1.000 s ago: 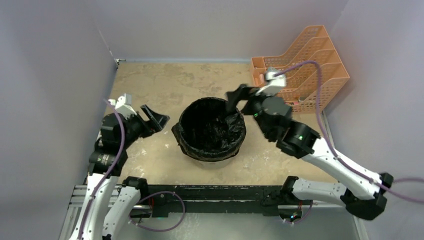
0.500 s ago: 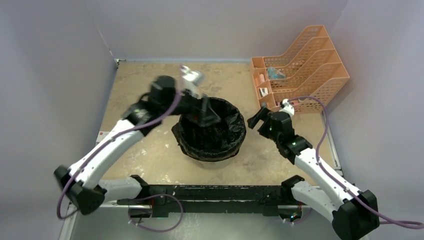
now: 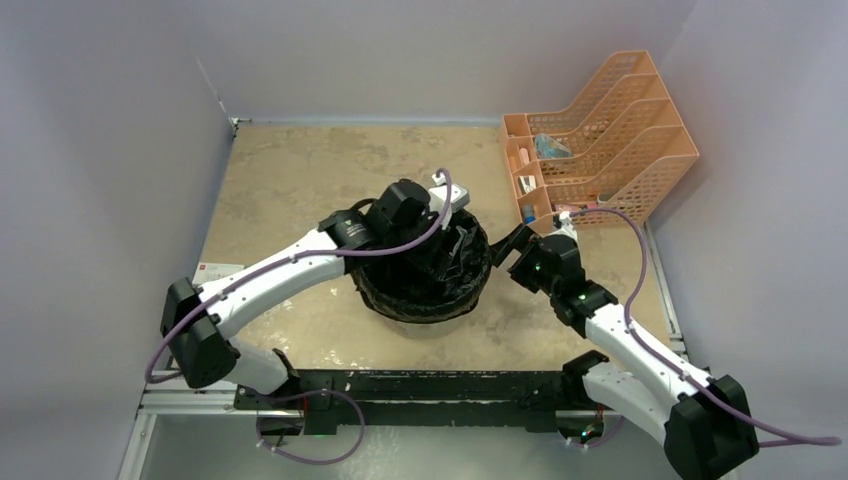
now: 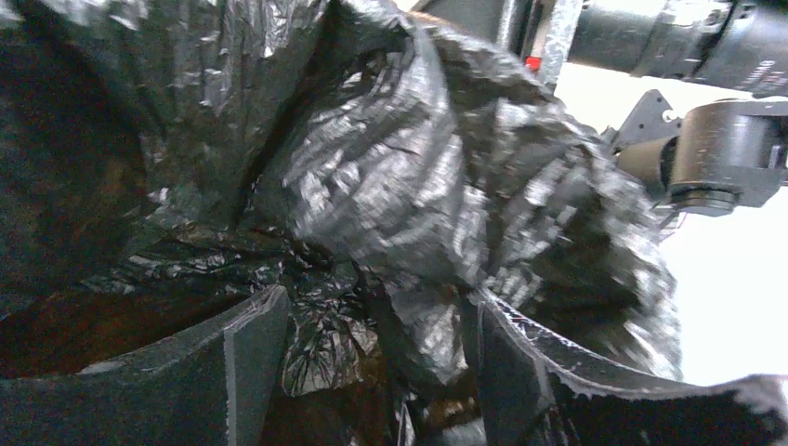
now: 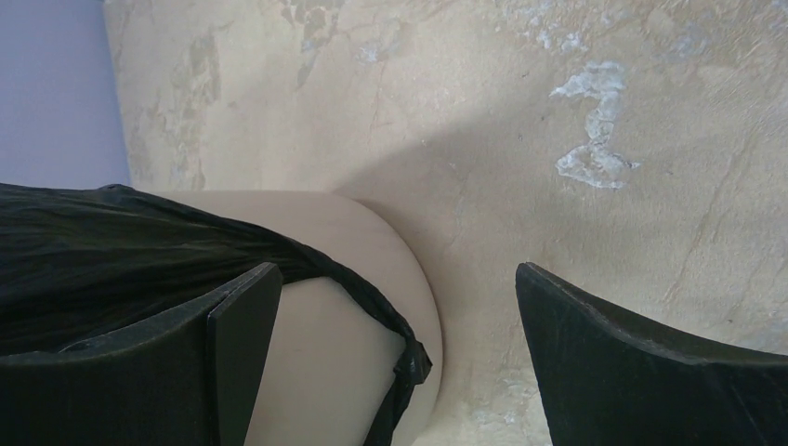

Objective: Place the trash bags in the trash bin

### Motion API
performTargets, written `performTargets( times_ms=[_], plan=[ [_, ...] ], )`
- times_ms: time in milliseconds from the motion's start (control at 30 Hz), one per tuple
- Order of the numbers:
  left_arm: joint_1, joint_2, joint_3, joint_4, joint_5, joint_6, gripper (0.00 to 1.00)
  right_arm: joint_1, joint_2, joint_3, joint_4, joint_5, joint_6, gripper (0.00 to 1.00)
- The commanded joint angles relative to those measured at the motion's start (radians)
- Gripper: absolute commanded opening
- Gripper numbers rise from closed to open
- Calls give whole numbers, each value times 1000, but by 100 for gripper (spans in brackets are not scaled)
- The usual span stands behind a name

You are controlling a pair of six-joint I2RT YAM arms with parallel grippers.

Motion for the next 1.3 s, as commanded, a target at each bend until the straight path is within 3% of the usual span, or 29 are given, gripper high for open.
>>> performTargets(
  times_ms=[0,67,167,467,767,1033,1267],
  plan=[
    [-5,81,-14,39,16,31,65,-3,45,2,66,-40,13,99],
    [-5,118,-9,14,18,33,58,-3,58,0,73,-47,11,99],
    [-6,141,-30,0,8,27,56,-2,64,-14,90,-50,21,99],
    [-6,133,-174,72,79,25,59,-3,71,-34,116,-49,35,99],
    [-5,167,-158,40,131,66,61,-3,131,-47,149,-84,30,98],
    [-5,177,-170,21,108,59,63,-3,343,-60,241,-270,-84,84],
    [-5,206,-152,-11,87,63,64,-3,453,-63,257,-267,-113,77]
  ],
)
